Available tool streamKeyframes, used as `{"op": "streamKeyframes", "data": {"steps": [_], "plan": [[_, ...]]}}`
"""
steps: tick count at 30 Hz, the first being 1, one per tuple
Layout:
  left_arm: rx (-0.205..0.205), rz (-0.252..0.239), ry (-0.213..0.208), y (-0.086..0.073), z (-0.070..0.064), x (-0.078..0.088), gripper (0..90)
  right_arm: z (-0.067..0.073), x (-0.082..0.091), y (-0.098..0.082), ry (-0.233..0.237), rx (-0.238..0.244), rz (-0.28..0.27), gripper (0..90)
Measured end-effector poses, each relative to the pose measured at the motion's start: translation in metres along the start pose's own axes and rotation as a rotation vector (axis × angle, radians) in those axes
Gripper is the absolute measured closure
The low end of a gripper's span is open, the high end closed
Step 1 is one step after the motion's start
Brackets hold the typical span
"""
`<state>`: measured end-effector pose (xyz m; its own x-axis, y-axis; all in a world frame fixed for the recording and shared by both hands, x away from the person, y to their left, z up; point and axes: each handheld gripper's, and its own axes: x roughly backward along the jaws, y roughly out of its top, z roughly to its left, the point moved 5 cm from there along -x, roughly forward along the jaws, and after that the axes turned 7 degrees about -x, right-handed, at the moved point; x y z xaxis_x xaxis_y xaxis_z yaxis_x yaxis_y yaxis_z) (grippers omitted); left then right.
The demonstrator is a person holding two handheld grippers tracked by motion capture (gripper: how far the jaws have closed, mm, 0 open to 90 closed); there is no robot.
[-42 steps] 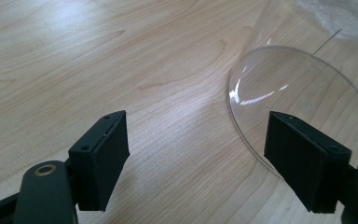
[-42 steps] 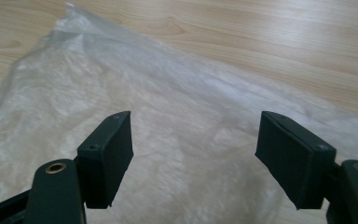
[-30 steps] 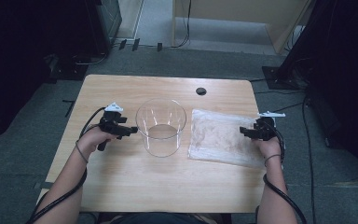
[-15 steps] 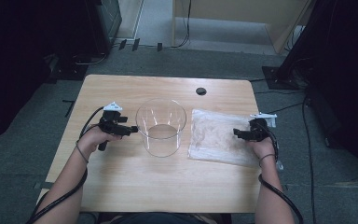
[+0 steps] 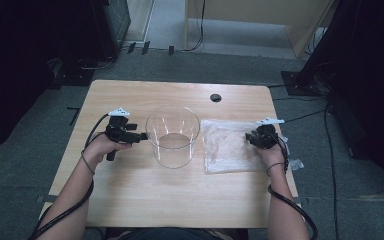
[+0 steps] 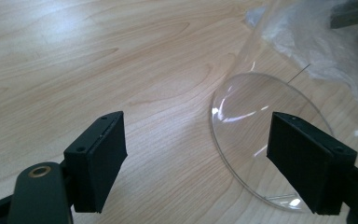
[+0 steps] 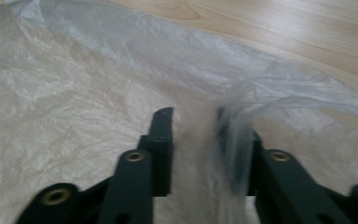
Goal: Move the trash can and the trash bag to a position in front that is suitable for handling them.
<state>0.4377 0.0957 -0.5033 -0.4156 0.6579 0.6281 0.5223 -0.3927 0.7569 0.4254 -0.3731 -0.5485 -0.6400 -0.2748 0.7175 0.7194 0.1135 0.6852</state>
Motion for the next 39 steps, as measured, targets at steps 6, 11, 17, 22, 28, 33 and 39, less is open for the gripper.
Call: {"op": "streamKeyframes", "data": {"steps": [6, 11, 17, 22, 28, 33, 39], "plan": [[-0.007, -0.006, 0.008, 0.004, 0.002, 0.003, 19.1, 0.005, 0.003, 0.008, 0.063, -0.015, 0.02, 86.8], [-0.018, -0.005, 0.014, 0.007, 0.003, 0.007, 19.2, 0.005, 0.015, 0.021, 0.061, -0.028, -0.029, 90.0], [-0.015, -0.026, -0.007, 0.017, 0.001, 0.013, 19.3, 0.025, 0.026, 0.043, 0.175, -0.055, -0.037, 90.0], [0.034, -0.029, -0.013, 0.028, 0.008, 0.017, 20.3, 0.026, 0.021, 0.053, 0.125, -0.065, 0.027, 90.0], [-0.025, -0.013, -0.011, 0.028, 0.005, 0.019, 21.0, 0.04, 0.018, 0.056, 0.202, -0.078, 0.049, 90.0], [-0.039, -0.012, -0.018, 0.025, 0.003, 0.021, 21.1, 0.056, 0.029, 0.063, 0.228, -0.059, 0.014, 90.0], [-0.07, -0.037, -0.018, 0.032, -0.003, 0.031, 21.0, 0.065, 0.038, 0.068, 0.233, -0.028, -0.017, 90.0]]}}
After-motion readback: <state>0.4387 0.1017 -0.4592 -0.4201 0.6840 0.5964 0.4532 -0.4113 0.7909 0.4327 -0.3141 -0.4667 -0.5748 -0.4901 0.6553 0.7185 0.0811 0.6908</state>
